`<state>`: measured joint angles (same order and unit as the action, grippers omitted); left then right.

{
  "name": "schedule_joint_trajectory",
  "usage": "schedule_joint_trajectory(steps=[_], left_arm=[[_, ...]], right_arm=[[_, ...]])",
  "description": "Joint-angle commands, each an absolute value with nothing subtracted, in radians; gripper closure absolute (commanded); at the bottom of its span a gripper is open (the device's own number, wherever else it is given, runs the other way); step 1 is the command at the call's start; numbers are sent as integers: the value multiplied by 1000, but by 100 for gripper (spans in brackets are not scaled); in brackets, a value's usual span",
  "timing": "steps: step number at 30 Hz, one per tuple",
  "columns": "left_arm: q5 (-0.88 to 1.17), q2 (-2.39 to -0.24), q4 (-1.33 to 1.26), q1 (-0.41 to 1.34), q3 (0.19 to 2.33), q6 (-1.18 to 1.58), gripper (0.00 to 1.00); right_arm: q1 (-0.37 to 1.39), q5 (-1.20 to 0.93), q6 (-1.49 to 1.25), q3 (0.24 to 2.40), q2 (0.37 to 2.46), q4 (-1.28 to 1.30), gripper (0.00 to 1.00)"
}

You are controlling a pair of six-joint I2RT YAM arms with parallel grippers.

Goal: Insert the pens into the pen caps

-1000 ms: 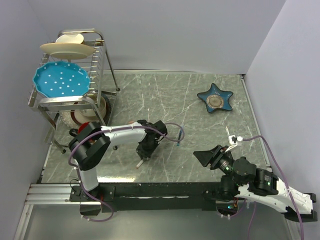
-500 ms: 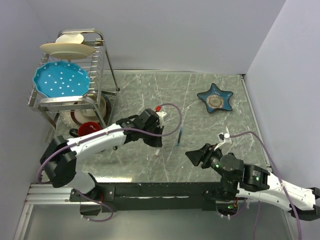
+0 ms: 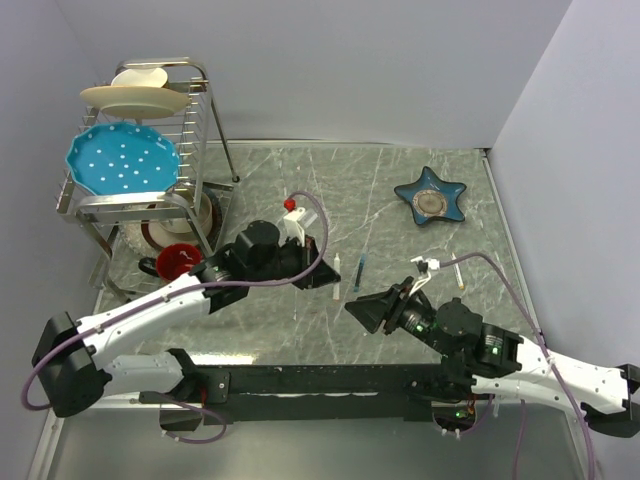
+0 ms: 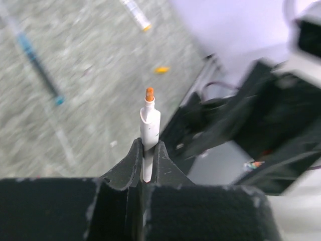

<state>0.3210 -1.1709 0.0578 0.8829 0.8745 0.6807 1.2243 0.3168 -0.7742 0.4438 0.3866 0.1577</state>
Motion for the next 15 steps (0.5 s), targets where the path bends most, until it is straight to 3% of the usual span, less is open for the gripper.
schedule_joint_trajectory(steps=[1, 15], left_arm=[[394, -1126, -124, 885, 848, 768, 99], [474, -1066, -146, 894, 807, 785, 99]], right_arm=[[1226, 290, -703, 477, 461, 55, 39], [1224, 336, -663, 545, 589, 32, 49]])
